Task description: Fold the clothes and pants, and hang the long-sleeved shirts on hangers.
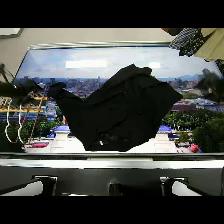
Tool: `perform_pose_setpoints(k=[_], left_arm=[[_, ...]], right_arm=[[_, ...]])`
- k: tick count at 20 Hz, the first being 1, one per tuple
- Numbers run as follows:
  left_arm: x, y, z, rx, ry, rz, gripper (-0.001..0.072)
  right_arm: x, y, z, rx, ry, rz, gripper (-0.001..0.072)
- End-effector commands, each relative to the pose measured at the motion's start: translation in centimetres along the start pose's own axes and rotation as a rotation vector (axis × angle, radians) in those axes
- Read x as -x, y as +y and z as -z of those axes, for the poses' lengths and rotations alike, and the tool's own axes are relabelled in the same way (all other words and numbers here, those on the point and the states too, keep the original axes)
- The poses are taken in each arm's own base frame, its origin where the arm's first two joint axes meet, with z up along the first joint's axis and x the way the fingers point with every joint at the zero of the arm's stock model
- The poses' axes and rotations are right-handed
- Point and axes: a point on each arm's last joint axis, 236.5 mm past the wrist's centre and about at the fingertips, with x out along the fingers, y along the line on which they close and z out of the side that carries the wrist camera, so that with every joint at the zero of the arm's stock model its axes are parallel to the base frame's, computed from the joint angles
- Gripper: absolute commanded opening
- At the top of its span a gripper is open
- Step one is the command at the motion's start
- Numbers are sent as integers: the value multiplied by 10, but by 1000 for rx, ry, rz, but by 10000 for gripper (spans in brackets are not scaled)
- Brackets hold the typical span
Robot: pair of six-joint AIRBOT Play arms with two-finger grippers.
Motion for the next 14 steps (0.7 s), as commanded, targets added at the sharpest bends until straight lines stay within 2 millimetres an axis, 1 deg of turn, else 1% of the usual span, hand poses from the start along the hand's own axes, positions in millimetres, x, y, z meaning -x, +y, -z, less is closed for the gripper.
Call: perform_pose_setpoints(k=[1,3,4,5,6,7,9,11,12,14], left_arm=[[-24,9,80,95,123,92,720],[-39,12,124,115,214,124,720],[-45,14,143,121,255,120,720],[-50,15,158,114,286,113,720],[-55,16,170,104,313,108,720],[-58,15,180,95,333,103,720],[-64,11,191,68,350,98,720],[-68,6,192,43,340,98,720],[-69,4,193,34,334,99,720],[-71,0,195,1,332,102,720]], right_arm=[[-31,-16,95,-183,78,-70,601],[-59,0,155,-232,157,-165,603],[-72,3,187,-227,202,-170,603],[-82,6,212,-221,233,-166,602],[-90,10,233,-214,255,-164,602],[-96,16,250,-202,264,-164,602],[-102,33,273,-174,273,-179,601],[-105,53,291,-125,290,-188,597],[-109,59,298,-97,283,-174,595],[-116,64,307,-27,238,-127,581]])
